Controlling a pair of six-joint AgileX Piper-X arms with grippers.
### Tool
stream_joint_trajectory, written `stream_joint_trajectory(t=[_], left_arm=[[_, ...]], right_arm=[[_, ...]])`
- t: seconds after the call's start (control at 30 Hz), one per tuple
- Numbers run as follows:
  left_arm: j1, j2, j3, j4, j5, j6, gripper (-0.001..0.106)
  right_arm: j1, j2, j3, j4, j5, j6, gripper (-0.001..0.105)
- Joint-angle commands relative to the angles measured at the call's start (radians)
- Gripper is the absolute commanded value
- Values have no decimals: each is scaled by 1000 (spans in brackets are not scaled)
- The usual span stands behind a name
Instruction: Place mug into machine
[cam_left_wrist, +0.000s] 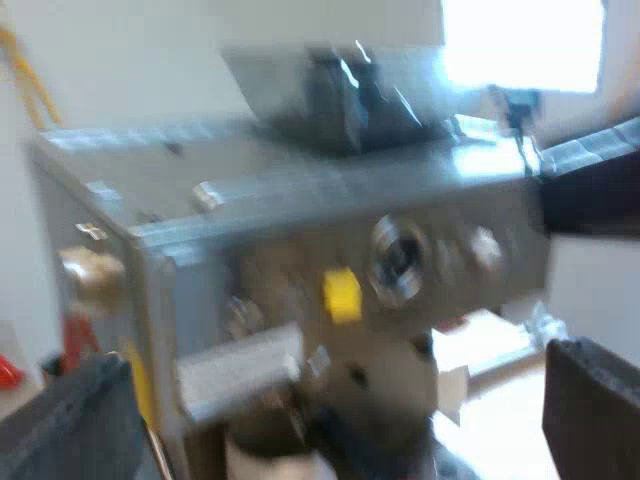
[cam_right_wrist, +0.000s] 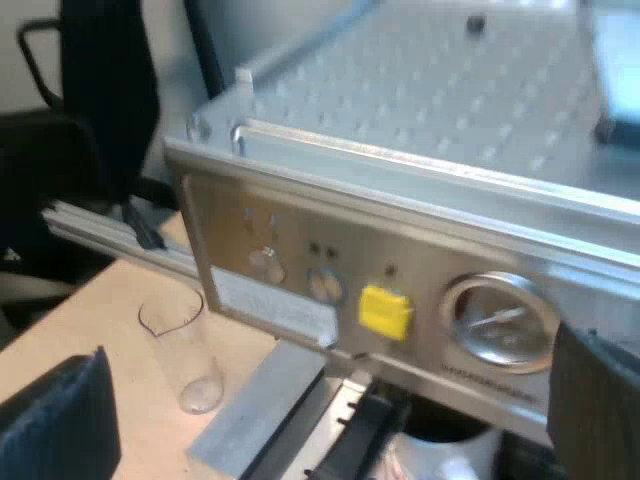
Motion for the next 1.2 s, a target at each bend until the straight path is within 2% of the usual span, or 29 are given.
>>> stream_joint_trajectory(t=[0.03, 0.1, 0.23, 0.4, 0.5, 0.57, 0.6, 0.77, 0.87, 1.07, 1.2], left_arm=[[-2, 23, -70, -11, -58, -36, 82], [-2, 76, -115, -11, -75, -36, 82], [-2, 204, -209, -5, -165, -73, 82], [2, 348, -295, -5, -166, -76, 82], [53, 411, -327, -5, -166, -75, 82], [99, 438, -335, -5, -161, -79, 82], [141, 450, -336, -5, -153, -79, 82], [349, 464, -336, 10, 12, -79, 82], [443, 459, -338, 56, 58, -79, 82], [608, 438, -348, 279, 60, -63, 82], [647, 363, -348, 359, -7, -51, 82]], right_arm=[[-52, -80, -19, 75, -12, -38, 89], [-85, -110, -29, 128, -16, -38, 89], [-239, -223, -67, 326, -124, -38, 89], [-456, -317, -68, 478, -208, -36, 89], [-639, -356, -68, 567, -304, -41, 89], [-738, -371, -68, 604, -356, -63, 89], [-823, -386, -68, 628, -393, -95, 89], [-1085, -412, -68, 669, -535, -200, 89], [-1200, -420, -68, 694, -585, -196, 89], [-1233, -473, -39, 681, -596, -175, 89], [-1229, -533, -10, 685, -596, -177, 89]])
